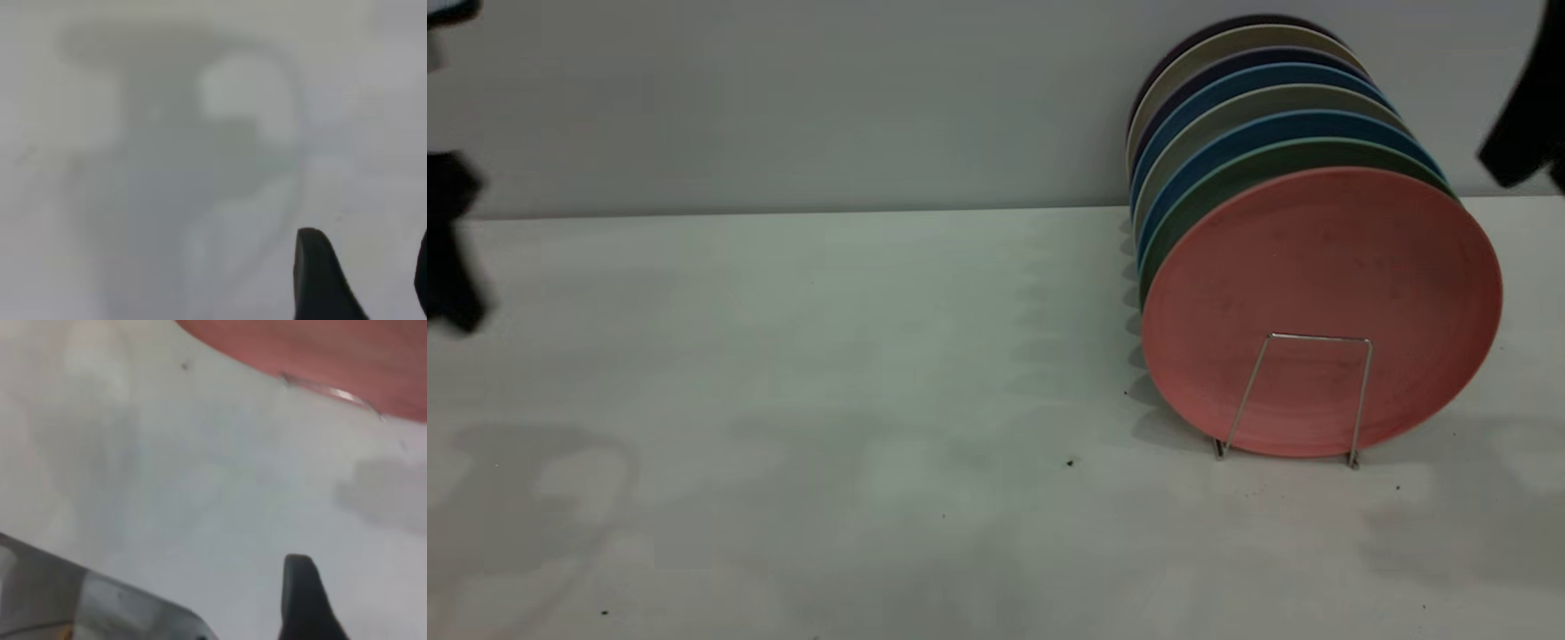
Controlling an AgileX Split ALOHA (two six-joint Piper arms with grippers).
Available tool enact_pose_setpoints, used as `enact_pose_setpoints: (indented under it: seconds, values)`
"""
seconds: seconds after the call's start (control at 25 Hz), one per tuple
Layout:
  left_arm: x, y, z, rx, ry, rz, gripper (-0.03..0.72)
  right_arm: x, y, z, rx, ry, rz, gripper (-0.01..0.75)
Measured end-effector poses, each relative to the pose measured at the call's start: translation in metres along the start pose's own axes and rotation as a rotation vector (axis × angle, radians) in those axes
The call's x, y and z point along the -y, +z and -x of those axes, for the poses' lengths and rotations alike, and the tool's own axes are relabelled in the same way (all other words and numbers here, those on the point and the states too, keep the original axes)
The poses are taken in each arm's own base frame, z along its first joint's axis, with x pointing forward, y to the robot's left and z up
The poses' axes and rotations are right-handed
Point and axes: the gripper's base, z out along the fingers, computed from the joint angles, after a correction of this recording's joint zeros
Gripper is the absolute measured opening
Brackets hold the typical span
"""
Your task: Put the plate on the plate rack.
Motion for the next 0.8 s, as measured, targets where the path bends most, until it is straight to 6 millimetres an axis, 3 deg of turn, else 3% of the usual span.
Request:
enact_pose_setpoints:
  seconds: [0.16, 0.36, 0.56, 0.8]
  values:
    - [-0.01, -0.019, -0.013, -0.069, -0.044, 0.142, 0.383, 0.0, -0.015, -0.011, -0.064, -0.009, -0.069, 0.456]
    - [-0.002, -0.05, -0.028, -0.086, -0.028, 0.096, 0.383, -0.006, -0.037, -0.029, -0.106, -0.03, -0.13, 0.456]
    - [0.006, -0.099, -0.05, 0.02, -0.013, 0.089, 0.383, -0.02, -0.06, -0.065, -0.06, -0.051, -0.151, 0.456]
    - [0.017, -0.159, -0.093, 0.229, 0.003, 0.091, 0.383, -0.039, -0.087, -0.116, 0.035, -0.09, -0.165, 0.456]
